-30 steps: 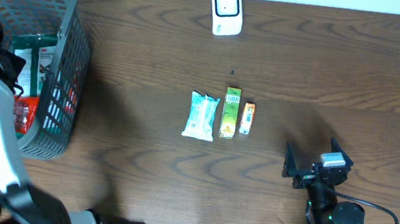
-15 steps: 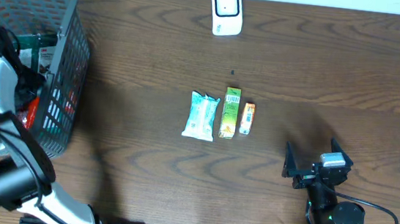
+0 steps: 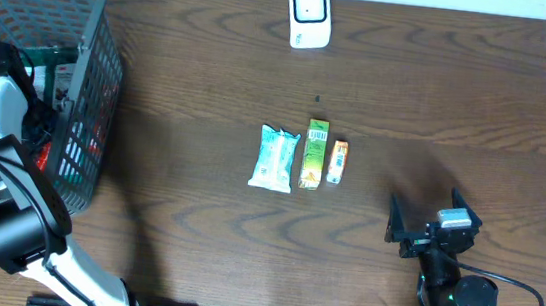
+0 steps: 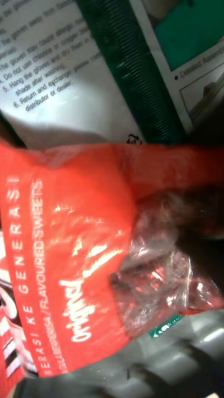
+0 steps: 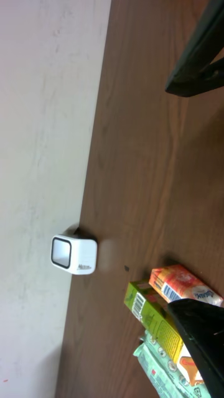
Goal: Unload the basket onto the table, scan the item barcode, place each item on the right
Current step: 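Grasp the red sweets bag in the basket with the left gripper, then lift the red bag out and carry it toward the wipe pack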
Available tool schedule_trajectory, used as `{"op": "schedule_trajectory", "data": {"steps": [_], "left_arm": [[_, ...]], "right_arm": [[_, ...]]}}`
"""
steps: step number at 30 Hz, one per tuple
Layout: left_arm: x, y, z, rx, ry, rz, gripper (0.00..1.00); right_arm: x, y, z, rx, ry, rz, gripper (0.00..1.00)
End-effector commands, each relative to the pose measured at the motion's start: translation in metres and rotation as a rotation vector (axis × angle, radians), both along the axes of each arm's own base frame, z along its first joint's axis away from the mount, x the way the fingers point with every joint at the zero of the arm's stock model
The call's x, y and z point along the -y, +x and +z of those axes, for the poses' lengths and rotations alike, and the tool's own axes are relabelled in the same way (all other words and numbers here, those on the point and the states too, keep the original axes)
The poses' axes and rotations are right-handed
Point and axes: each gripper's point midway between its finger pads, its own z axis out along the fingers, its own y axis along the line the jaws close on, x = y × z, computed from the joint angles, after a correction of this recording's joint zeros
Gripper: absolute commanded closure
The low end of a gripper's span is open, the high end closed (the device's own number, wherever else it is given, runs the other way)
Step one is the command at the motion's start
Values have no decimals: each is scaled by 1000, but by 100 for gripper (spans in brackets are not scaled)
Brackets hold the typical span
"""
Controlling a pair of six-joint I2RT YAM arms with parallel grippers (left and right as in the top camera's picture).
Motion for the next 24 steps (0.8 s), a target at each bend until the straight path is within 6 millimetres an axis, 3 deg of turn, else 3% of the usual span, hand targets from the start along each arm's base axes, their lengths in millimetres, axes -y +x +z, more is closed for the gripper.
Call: {"op": "schedule_trajectory", "data": {"steps": [1, 6, 9, 12, 13, 16, 19, 24], "left_arm": [[7, 3, -6, 7, -45, -18, 90], [4, 8, 30, 89, 4, -20, 93], [3, 10, 65, 170, 53, -22, 93], [3, 10, 107, 268, 112, -17, 93], [4, 8, 134, 335, 152, -18, 92], [9, 2, 181, 463, 216, -6, 92], [28, -2, 221, 603, 205, -46, 93], [104, 5, 281, 882, 22, -356, 93]], "right_arm": [[2, 0, 0, -2, 12, -10, 1], [2, 0, 0, -2, 12, -10, 1], [2, 0, 0, -2, 12, -10, 1], [2, 0, 0, -2, 12, -10, 1], [2, 0, 0, -2, 12, -10, 1], [2, 0, 0, -2, 12, -10, 1], [2, 0, 0, -2, 12, -10, 1], [2, 0, 0, -2, 12, -10, 1]]}}
